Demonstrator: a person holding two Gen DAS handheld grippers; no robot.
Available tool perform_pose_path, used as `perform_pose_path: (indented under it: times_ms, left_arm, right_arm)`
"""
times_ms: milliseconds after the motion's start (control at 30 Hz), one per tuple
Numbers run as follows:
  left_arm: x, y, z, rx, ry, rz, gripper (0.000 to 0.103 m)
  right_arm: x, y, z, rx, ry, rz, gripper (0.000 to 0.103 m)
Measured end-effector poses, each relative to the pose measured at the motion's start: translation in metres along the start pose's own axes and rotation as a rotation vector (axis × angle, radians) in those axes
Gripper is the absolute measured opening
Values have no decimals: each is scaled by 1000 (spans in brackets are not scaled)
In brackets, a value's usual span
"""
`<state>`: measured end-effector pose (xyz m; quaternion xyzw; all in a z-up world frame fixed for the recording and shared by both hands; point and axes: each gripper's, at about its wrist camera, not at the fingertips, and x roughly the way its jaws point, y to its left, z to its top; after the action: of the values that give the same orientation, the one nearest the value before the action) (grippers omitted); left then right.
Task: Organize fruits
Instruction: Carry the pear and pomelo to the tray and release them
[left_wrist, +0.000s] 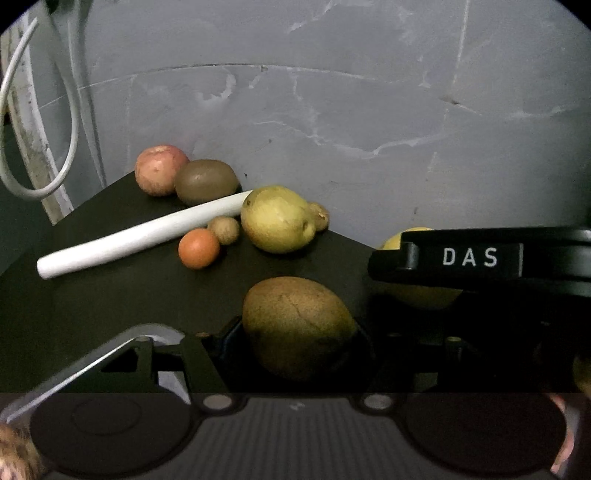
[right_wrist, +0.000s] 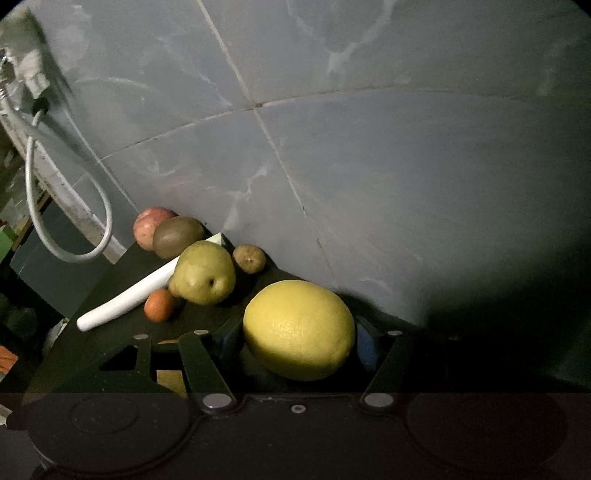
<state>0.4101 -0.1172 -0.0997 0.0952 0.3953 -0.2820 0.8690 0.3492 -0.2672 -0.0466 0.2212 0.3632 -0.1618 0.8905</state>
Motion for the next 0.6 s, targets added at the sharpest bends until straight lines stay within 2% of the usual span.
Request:
perform_pose_path:
  times_ms: [267,600]
  left_arm:
    - [-44,-4,-24,-70,-69,-24,65]
    - [-110,3,-73,-188,-121,-6,65]
  right_arm:
    - [-38,1,-19,-51,-12,39,63]
    - [-81,12,-53,-161,-24,117,64]
